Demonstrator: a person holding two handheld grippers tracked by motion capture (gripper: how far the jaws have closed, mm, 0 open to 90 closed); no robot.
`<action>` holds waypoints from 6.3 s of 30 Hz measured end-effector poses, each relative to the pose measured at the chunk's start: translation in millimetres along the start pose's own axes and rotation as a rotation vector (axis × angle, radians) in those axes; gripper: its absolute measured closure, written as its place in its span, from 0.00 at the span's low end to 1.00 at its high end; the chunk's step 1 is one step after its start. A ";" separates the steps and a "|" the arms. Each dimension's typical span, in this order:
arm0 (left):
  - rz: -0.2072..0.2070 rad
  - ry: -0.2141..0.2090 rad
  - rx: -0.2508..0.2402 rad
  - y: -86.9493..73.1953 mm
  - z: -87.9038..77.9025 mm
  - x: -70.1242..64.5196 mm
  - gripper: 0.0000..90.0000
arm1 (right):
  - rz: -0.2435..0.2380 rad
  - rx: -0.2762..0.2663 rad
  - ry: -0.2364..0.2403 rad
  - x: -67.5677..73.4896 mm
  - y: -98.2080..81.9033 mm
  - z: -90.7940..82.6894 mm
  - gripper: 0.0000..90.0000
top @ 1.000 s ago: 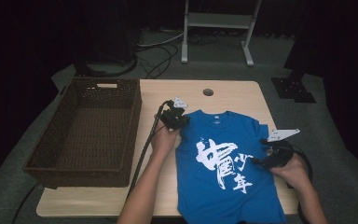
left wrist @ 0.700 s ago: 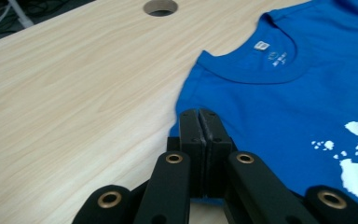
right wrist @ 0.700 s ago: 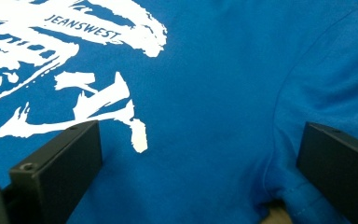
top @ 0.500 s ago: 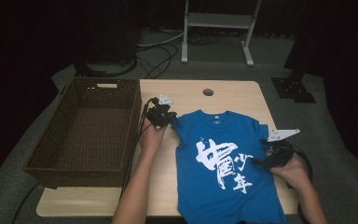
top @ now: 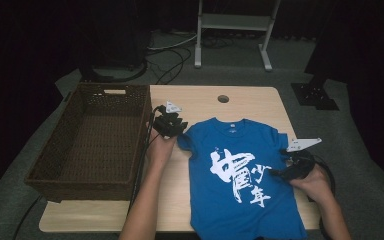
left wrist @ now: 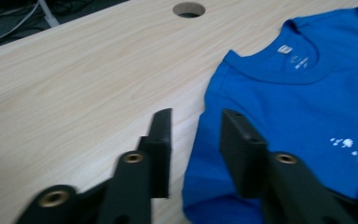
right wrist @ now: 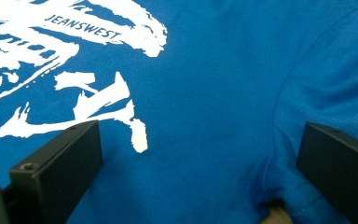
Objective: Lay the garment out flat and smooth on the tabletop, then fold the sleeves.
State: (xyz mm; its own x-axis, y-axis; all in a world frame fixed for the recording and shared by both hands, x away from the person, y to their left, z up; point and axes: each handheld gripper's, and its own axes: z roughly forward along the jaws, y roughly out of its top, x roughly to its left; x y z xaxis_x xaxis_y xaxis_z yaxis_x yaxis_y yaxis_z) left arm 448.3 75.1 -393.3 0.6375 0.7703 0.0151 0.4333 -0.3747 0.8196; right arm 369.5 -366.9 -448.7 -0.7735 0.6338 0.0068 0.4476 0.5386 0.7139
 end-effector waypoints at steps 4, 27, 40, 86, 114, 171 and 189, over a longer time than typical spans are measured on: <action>-0.019 -0.027 -0.008 0.3 -3.5 -6.1 0.49 | 0.000 0.000 0.000 0.0 0.0 0.0 0.00; 0.066 -0.186 -0.027 -4.8 -7.1 -82.1 0.00 | -0.001 0.000 0.000 -0.1 0.0 0.0 0.00; 0.106 -0.249 0.047 -30.8 6.0 -110.6 0.00 | 0.000 0.000 0.000 0.0 0.0 0.0 0.00; 0.168 -0.194 0.156 -60.2 2.2 -96.4 0.00 | 0.023 -0.043 0.007 -2.5 -1.5 -4.6 0.00; 0.168 -0.196 0.158 -60.1 2.2 -96.2 0.00 | 0.069 -0.113 -0.061 -21.6 20.4 -19.2 0.00; 0.167 -0.196 0.157 -60.2 2.2 -96.3 0.00 | 0.265 -0.114 -0.244 -88.0 16.3 -0.3 0.51; 0.168 -0.195 0.157 -60.1 2.2 -96.2 0.00 | 0.292 -0.080 -0.253 -97.0 13.5 3.0 0.81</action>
State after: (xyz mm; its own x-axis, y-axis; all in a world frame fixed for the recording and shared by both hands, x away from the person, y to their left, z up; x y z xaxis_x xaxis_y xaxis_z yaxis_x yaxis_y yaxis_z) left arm 362.3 22.3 -445.3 0.8126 0.5824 0.0200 0.3950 -0.5758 0.7159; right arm 451.9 -419.5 -441.8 -0.4795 0.8760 0.0521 0.5882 0.2768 0.7599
